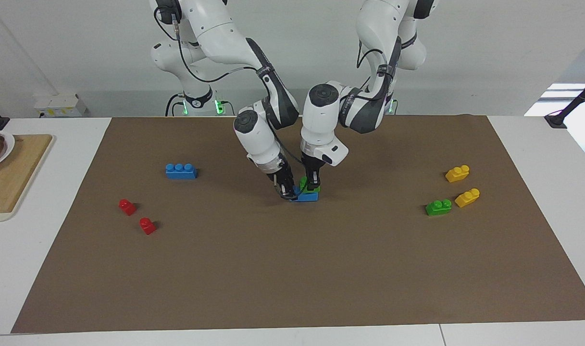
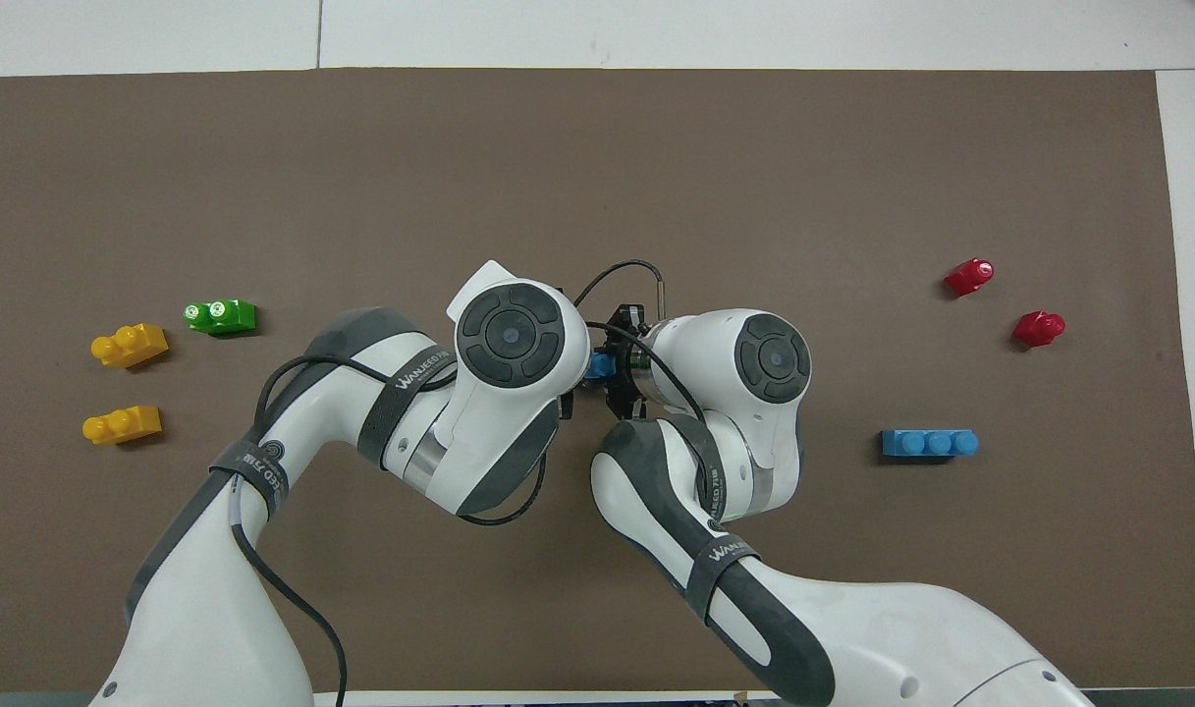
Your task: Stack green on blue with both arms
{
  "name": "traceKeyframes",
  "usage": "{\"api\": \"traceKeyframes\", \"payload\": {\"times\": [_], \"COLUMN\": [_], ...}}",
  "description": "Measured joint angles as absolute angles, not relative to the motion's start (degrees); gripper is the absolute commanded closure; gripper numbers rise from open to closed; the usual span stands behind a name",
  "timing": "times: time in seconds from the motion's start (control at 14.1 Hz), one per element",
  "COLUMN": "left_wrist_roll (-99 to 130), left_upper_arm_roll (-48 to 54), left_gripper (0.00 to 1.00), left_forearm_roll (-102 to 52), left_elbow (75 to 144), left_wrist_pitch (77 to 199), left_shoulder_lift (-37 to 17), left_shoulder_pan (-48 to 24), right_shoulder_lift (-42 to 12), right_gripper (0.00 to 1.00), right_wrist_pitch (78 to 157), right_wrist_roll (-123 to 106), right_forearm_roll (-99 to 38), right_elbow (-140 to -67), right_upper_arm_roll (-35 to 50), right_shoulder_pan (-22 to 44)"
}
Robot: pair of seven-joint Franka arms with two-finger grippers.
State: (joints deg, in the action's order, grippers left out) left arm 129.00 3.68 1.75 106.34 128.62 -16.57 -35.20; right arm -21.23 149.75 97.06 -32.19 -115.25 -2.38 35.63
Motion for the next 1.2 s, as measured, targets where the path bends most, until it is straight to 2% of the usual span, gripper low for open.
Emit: {"api": "traceKeyframes", "payload": {"times": [1.2], "left_wrist_roll": [124.5], "left_upper_arm_roll": [3.6], "left_gripper": [1.0], "left_forearm_roll": [0.5], "left_elbow": [104.3], "left_wrist_pitch": [125.6], "left_shoulder_lift": [-19.5], "left_shoulder_pan": [-35.2], "right_shoulder_lift": [-21.2], "right_gripper": [1.0], "right_wrist_pitch": [149.8], "right_wrist_roll": [97.1], "right_forearm_roll": [-32.2], "right_elbow": [-115.3], "right_upper_arm_roll": [-2.4], "right_shoulder_pan": [35.6]}}
